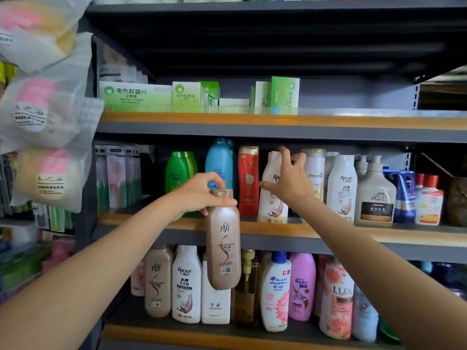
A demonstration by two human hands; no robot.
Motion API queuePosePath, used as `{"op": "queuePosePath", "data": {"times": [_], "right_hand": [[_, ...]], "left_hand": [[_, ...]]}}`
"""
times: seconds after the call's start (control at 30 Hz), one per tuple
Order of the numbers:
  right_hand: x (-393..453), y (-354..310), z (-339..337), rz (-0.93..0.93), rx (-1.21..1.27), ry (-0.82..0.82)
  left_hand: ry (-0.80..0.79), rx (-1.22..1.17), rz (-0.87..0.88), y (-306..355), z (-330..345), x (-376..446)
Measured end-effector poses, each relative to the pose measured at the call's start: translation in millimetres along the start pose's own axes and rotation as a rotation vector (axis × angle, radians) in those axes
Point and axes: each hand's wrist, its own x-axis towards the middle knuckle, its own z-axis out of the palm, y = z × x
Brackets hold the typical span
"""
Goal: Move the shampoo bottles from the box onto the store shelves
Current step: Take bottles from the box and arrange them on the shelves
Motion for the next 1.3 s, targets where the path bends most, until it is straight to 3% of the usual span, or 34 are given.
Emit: {"op": "queuePosePath", "data": {"times": [0.3, 0.37, 0.47, 0.5, 0.57, 0.63, 0.77, 0.93, 1.07, 1.2, 1.3], "right_hand": [[0, -12, 16, 0.095, -0.038, 0.009], [-5, -11, 13, 0.099, -0.092, 0.075], [-31, -11, 9, -0.113, -0.001, 0.325], [-46, -15, 8, -0.178, 0.148, 0.307], [-78, -24, 12, -0.189, 0.416, 0.017], [-96, -30, 20, -0.124, 0.516, -0.251], [-100, -35, 35, -0.029, 0.789, -0.457], [-114, -57, 67, -0.014, 0.814, -0.662], [-116, -75, 79, 0.103, 0.767, -0.606], [-118, -83, 79, 0.061, 0.590, -0.372], [-117, -79, 69, 0.067, 0.442, -0.247]], "left_hand": [[-0.022, -0.005, 0.012, 3, -2, -2], [-0.019, -0.006, 0.009, 3, -2, -2], [0.084, -0.021, -0.013, 0, -2, 1], [0.140, -0.027, -0.019, 0, -2, 2], [0.208, -0.060, -0.010, 3, -2, 2], [0.133, -0.069, 0.019, 10, -2, -4], [-0.166, 0.042, 0.051, 4, -2, -29], [-0.209, 0.099, 0.022, -34, -13, -46], [0.004, 0.122, 0.005, -36, -25, -43], [0.352, 0.008, -0.034, -21, -22, -26], [0.479, 0.024, 0.014, 2, -3, -17]]}}
